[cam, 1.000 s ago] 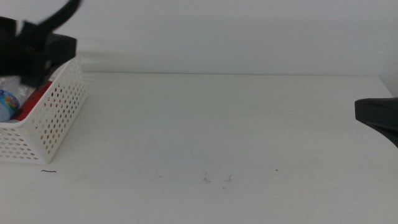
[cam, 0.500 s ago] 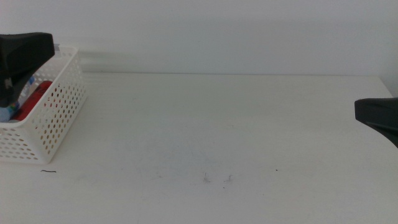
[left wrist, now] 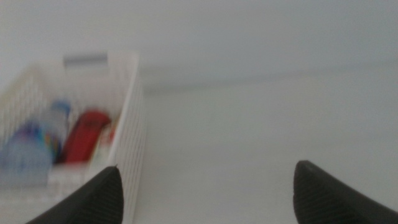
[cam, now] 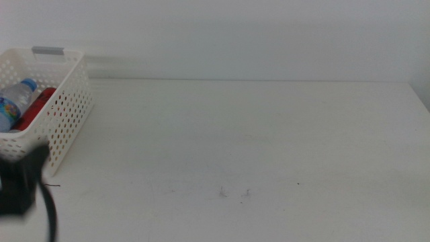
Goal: Use arms to grab the bottles and put them into the dustbin to the left of the table.
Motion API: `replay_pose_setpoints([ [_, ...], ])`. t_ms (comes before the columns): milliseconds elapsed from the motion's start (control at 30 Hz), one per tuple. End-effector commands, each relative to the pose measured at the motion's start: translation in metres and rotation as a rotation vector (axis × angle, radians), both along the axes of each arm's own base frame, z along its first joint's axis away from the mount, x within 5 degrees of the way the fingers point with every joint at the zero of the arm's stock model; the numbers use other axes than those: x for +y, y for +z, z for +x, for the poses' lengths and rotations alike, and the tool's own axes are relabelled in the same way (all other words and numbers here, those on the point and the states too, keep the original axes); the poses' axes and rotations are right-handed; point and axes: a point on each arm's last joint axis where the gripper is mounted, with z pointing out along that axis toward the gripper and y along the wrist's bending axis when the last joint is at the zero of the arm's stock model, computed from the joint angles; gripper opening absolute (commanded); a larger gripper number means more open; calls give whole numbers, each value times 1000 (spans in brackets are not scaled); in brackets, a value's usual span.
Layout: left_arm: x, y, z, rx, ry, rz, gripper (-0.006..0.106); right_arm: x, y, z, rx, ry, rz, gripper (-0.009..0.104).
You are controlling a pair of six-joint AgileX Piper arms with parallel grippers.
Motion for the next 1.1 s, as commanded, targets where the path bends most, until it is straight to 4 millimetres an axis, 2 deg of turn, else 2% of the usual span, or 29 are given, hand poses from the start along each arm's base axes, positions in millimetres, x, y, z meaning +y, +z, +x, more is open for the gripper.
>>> replay_pose_setpoints([
  [0,4,-30,-12,-19,20,10,94,-6,-9,-10,-141,-55,51,90],
  [67,7,-53,-25,-11,31,11,94,-10,-11,-22,-281,-95,78,90],
  [133,9,-66,-35,-29,45,9,94,-13,-15,-34,-380,-120,90,90],
  [367,16,-93,-48,-98,144,-15,94,-10,-40,-21,-448,-106,88,90],
  [467,18,-91,-50,-186,190,-44,94,-10,-65,-17,-373,-110,52,90],
  [567,19,-91,-50,-177,208,-37,94,-12,-89,-15,-274,-155,32,90],
  [633,19,-91,-50,-184,209,-38,94,-14,-96,-14,-260,-196,24,90],
  [867,19,-91,-50,-186,209,-38,94,-22,-94,-14,-286,-345,11,90],
  [1067,18,-90,-50,-188,179,-41,94,-23,-94,-15,-282,-360,9,90],
])
